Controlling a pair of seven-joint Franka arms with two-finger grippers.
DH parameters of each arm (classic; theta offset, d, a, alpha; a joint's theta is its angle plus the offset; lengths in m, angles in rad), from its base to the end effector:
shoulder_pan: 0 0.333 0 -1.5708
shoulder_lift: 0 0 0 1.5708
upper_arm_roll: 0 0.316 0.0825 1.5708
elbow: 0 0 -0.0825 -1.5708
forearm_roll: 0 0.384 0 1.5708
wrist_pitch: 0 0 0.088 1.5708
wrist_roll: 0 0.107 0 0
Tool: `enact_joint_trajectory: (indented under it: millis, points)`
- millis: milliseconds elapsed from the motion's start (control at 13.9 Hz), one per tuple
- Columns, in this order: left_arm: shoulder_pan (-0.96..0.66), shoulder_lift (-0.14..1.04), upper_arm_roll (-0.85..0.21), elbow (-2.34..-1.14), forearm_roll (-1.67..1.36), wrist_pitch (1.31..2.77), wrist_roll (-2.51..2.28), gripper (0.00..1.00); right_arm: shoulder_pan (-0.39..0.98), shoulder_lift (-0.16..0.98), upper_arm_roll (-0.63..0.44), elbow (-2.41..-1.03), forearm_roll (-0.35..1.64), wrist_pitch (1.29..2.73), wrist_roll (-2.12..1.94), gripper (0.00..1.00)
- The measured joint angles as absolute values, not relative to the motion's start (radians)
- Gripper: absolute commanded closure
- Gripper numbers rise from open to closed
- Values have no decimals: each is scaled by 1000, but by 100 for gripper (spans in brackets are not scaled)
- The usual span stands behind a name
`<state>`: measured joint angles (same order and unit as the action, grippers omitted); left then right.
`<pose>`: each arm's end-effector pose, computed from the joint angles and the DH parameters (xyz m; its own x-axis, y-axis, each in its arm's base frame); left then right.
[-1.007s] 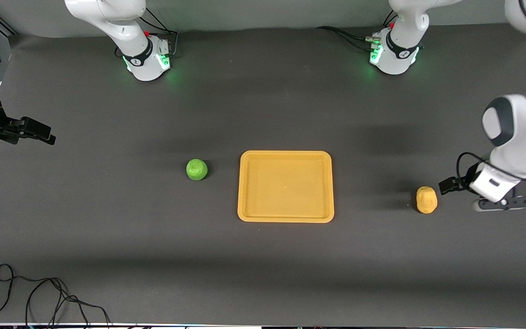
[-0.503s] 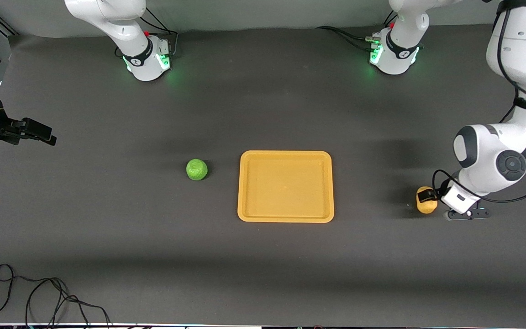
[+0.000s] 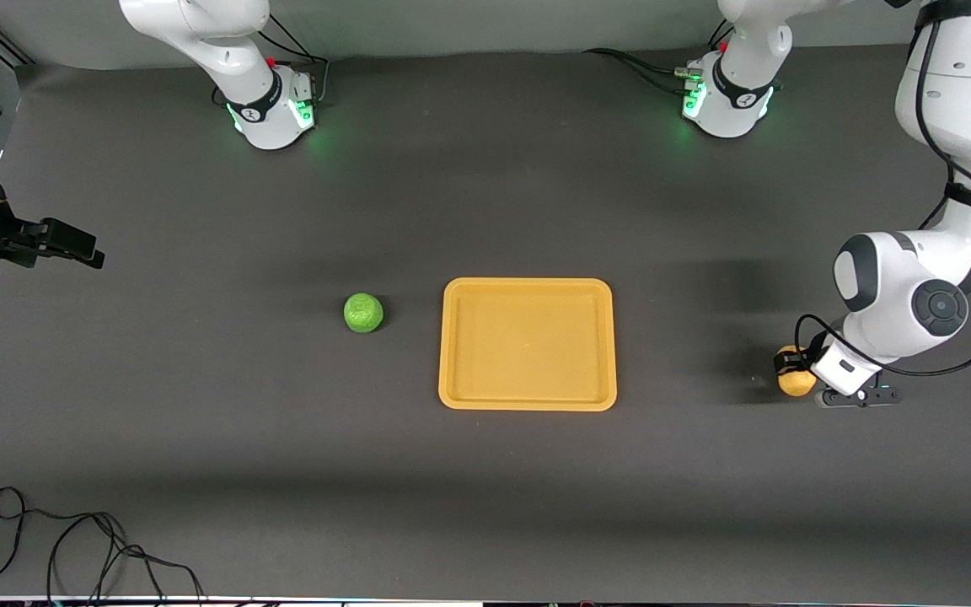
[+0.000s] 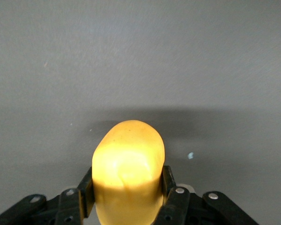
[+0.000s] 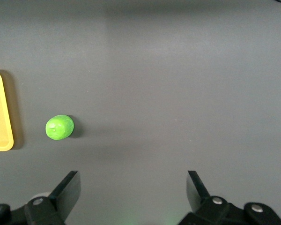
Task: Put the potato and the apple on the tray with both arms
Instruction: 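Lift the potato with the left gripper and carry it over the tray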
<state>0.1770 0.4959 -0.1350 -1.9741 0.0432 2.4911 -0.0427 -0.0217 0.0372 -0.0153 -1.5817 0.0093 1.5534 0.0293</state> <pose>0.6165 0.0284 0.2199 0.9974 0.0680 0.0250 0.0670 -0.9970 0.0381 0.5622 -0.0196 0.5971 0.9957 -0.0660 -0.0657 -0.0666 -0.9978 -0.0068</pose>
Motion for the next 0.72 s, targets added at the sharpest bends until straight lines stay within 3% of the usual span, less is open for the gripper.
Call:
enact_joint_trajectory:
  millis: [288,719]
  points:
    - [127,467,-215,-1932,39,2491,-275,95,-22,37,-15,-1582,9,1553,29,0]
    - [-33,466,-320,-1849,38,2443,-497,98,-22,37,-15,-1582,9,1554,29,0]
